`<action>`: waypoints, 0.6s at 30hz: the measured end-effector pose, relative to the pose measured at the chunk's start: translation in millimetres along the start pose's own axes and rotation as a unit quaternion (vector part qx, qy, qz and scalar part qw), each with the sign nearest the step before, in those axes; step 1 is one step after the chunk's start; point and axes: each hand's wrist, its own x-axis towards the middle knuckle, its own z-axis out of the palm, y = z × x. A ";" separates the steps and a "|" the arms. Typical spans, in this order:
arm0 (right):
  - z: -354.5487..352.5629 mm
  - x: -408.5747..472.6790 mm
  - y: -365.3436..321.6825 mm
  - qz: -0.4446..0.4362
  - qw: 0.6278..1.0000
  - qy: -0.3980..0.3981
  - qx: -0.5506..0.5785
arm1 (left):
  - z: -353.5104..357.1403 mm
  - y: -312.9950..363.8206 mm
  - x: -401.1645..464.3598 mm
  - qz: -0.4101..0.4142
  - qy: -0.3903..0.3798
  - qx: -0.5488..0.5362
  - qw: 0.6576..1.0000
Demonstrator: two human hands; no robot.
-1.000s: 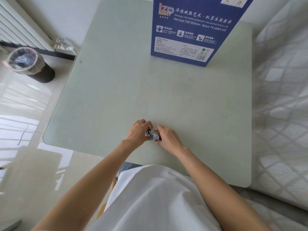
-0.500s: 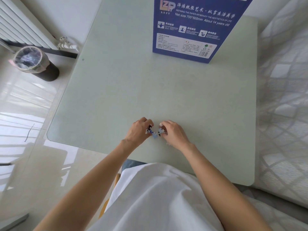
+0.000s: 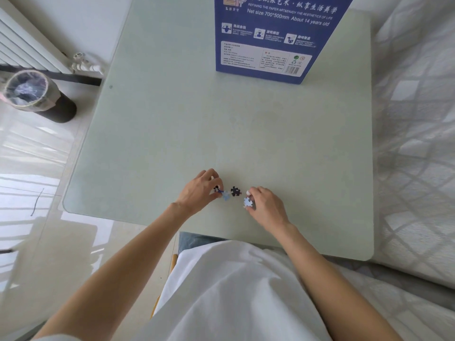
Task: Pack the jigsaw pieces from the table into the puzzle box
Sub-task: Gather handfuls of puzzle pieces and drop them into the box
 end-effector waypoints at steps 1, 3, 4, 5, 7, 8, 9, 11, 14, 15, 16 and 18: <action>0.0 0.8 -1.1 0.009 1.000 -0.004 0.006 | 1.9 -0.7 -2.1 -0.017 0.013 -0.012 1.000; 0.2 1.5 -2.4 0.021 0.999 -0.008 0.023 | 5.7 -0.4 -6.8 -0.071 0.033 -0.034 0.996; 0.8 1.4 -2.9 0.019 0.999 -0.008 0.034 | 7.3 1.1 -9.5 -0.096 0.041 -0.043 0.994; 1.1 1.2 -3.5 0.011 0.999 -0.007 0.049 | 9.1 3.3 -11.5 -0.115 0.048 -0.051 0.991; 1.6 2.2 -5.2 -0.014 0.997 -0.009 0.082 | 12.5 8.1 -14.2 -0.137 0.052 -0.063 0.987; 0.5 3.9 -6.4 -0.027 0.996 -0.013 0.089 | 13.9 10.9 -14.6 -0.141 0.050 -0.065 0.987; -1.6 7.1 -8.2 -0.040 0.995 -0.019 0.089 | 15.0 12.9 -14.4 -0.143 0.047 -0.066 0.986; -4.9 16.8 -12.3 -0.058 0.995 -0.028 0.076 | 16.7 15.6 -13.5 -0.150 0.045 -0.072 0.985; -8.2 29.7 -17.3 -0.050 0.996 -0.024 0.065 | 18.1 20.7 -14.1 -0.162 0.042 -0.090 0.982; -8.6 32.1 -18.0 -0.046 0.997 -0.022 0.057 | 18.9 22.3 -14.7 -0.170 0.041 -0.100 0.980; -7.9 34.1 -18.1 -0.044 0.998 -0.021 0.046 | 18.8 23.3 -14.4 -0.179 0.041 -0.109 0.977; -7.0 34.5 -18.0 -0.045 0.998 -0.019 0.033 | 18.2 25.1 -13.6 -0.197 0.036 -0.124 0.972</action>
